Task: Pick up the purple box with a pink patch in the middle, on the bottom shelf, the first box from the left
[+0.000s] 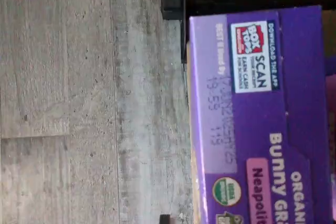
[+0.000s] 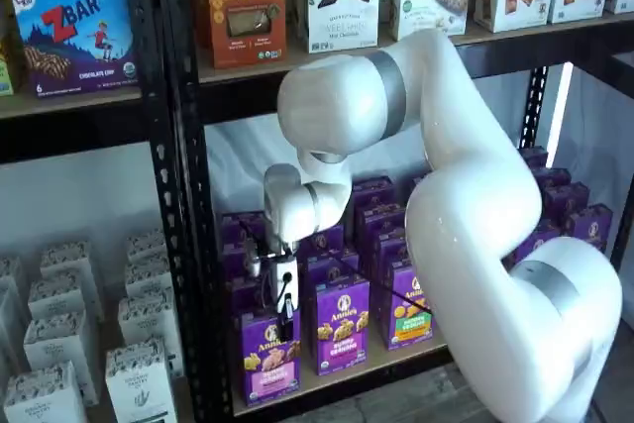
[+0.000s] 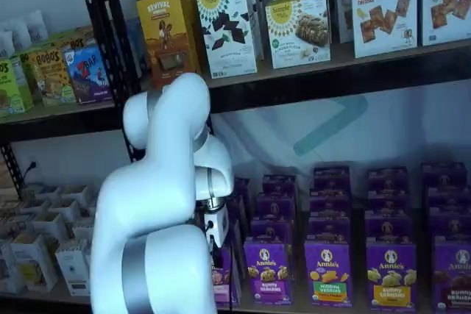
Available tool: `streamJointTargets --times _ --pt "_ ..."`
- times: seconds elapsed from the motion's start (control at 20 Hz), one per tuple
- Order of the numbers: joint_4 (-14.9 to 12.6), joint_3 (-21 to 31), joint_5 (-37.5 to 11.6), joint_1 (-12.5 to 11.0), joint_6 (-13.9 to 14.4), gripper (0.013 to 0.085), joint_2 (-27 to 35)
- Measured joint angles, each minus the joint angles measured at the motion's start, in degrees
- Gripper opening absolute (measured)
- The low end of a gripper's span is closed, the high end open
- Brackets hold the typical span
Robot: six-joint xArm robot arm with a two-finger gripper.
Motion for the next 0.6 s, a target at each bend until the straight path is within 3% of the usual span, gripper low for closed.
streamJointTargets --times 0.6 --pt "-0.24 -0.07 0.77 -0.13 0.1 0.061 -0.04"
